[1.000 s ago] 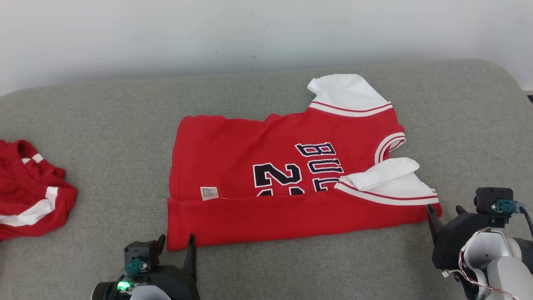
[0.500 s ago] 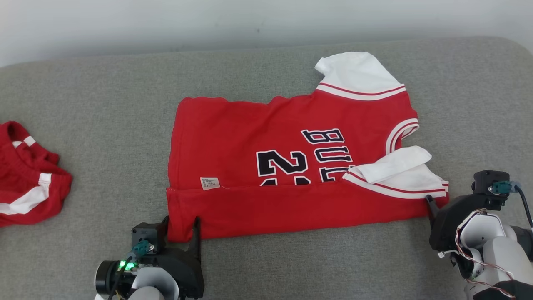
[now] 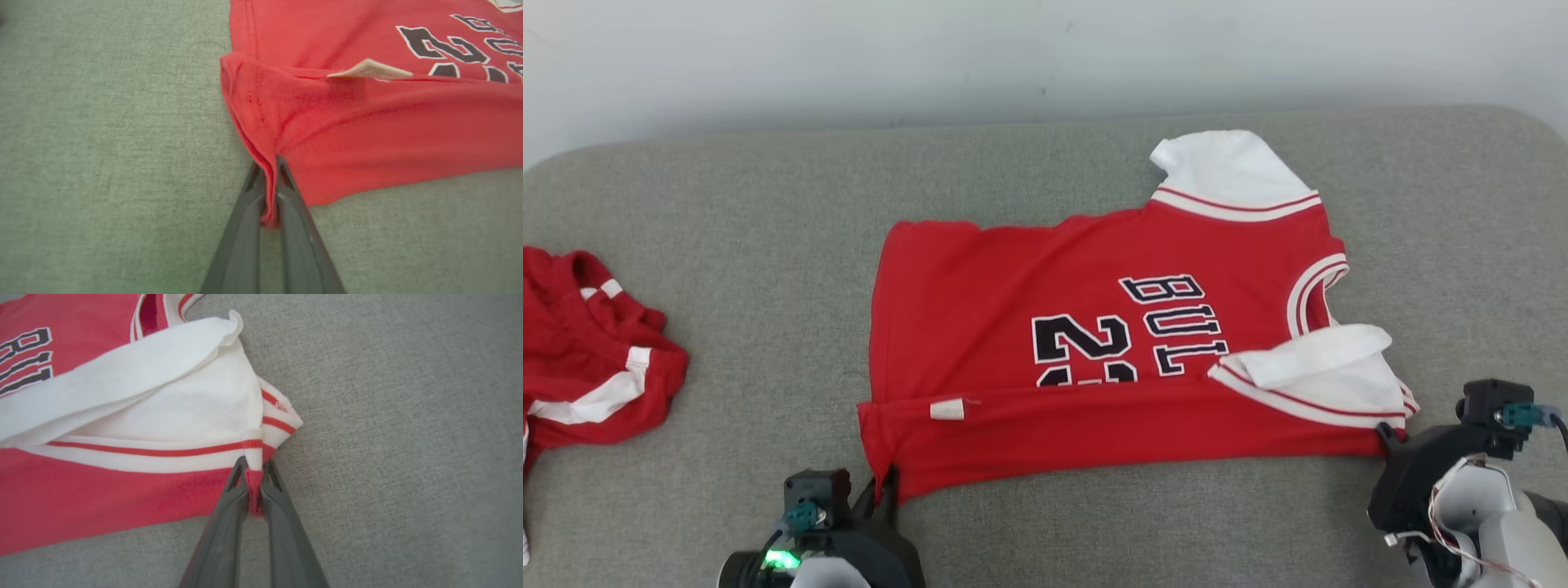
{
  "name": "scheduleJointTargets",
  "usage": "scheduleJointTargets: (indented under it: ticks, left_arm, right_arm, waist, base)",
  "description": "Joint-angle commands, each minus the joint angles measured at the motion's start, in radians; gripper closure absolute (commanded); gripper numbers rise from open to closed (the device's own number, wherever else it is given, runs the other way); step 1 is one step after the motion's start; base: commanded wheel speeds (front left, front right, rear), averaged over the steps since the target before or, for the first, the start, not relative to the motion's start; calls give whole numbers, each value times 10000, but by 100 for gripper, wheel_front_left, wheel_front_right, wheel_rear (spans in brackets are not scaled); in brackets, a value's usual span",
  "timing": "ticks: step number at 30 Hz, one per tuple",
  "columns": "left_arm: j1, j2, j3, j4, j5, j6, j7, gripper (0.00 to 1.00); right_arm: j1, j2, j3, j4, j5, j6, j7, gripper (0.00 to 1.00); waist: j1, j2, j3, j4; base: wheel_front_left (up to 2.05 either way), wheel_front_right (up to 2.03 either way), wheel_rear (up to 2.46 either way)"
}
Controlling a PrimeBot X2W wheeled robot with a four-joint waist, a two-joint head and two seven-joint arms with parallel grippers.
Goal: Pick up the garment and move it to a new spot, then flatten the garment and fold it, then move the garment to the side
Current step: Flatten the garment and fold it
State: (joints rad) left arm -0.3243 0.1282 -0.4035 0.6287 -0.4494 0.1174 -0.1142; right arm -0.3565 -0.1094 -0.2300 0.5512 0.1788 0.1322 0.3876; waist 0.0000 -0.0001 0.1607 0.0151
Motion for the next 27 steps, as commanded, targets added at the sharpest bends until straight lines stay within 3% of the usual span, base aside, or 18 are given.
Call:
scheduleJointTargets:
  ticks: [1, 17, 18, 19, 20, 21, 27]
  left_arm:
    - [504, 219, -13, 106, -138, 39, 133, 100]
    - [2462, 1000, -202, -1937, -237, 398, 858, 100]
    - [2576, 1029, -194, -2046, -270, 418, 909, 97]
    - [2649, 1072, -197, -2135, -236, 492, 946, 64]
    - [2693, 1109, -206, -2234, -188, 532, 961, 24]
    - [2750, 1120, -201, -2320, -188, 592, 1000, 0]
    - [2858, 1211, -32, -2844, -316, 848, 1058, 0]
  right_arm:
    - [411, -22, -116, -196, 84, -30, 2, 100]
    - [3209, 472, -856, -3112, 244, -33, 998, 100]
    - [3321, 491, -881, -3174, 236, -33, 1031, 100]
    - [3417, 503, -884, -3230, 169, -35, 1063, 100]
    - [3473, 517, -877, -3264, 140, -35, 1065, 74]
    - [3528, 530, -870, -3266, 110, -35, 1085, 0]
    - [3303, 574, -792, -3298, 163, -27, 939, 0]
  waist:
    - [0, 1, -349, -62]
    - [0, 1, -1183, -228]
    - [0, 1, -1197, -233]
    - [0, 1, -1209, -236]
    - [0, 1, -1217, -242]
    - [0, 1, -1222, -247]
    - [0, 1, -1247, -231]
  base:
    - [0, 0, 0]
    - [0, 0, 0]
    - [0, 0, 0]
    - [0, 0, 0]
    - [0, 0, 0]
    - [0, 0, 0]
    - [0, 0, 0]
